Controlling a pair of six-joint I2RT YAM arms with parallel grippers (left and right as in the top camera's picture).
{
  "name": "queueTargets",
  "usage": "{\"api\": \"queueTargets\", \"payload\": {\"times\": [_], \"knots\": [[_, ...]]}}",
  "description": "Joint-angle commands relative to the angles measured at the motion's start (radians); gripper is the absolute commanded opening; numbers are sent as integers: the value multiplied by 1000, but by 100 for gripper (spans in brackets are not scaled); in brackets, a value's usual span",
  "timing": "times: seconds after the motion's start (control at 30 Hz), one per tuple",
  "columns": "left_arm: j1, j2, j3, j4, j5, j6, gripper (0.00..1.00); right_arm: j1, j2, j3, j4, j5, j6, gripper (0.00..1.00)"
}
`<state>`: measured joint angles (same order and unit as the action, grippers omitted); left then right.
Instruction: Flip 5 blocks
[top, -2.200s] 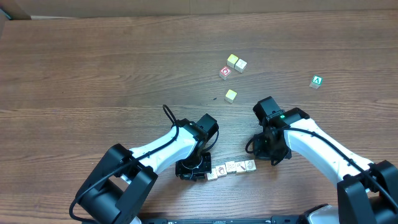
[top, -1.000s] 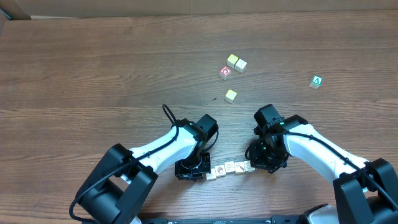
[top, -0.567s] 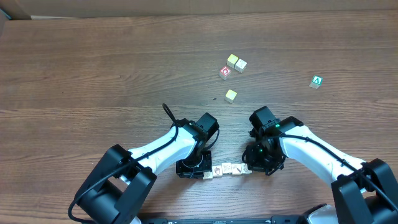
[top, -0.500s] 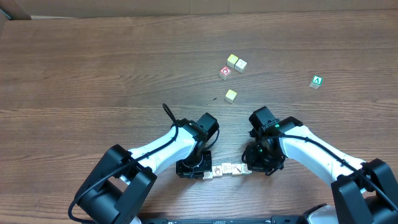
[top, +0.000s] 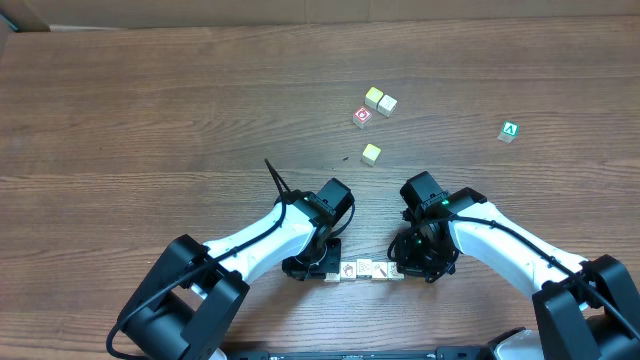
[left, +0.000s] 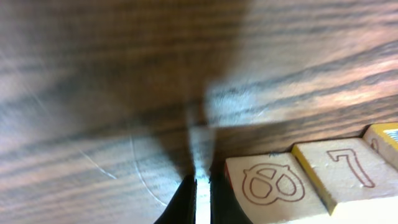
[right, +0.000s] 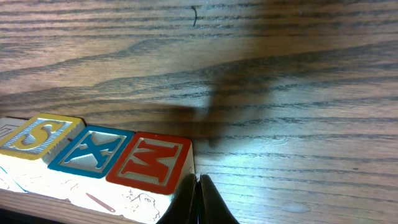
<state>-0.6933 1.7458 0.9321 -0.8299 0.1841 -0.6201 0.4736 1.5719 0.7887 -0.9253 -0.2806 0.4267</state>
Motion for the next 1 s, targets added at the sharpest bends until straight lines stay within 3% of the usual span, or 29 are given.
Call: {"api": "queueTargets", "payload": {"times": [0.0,0.37,0.5,0.97], "knots": [[6,32,-14,32,-176,129,4,9,2,-2,4,-14,15,4],[6,32,-14,22,-230,228,4,9,2,-2,0,-40,19,4],[6,32,-14,7,-129,233,4,9,2,-2,0,-40,19,4],[6,32,-14,-70,8,231,4,9,2,-2,2,-40,23,4]]}}
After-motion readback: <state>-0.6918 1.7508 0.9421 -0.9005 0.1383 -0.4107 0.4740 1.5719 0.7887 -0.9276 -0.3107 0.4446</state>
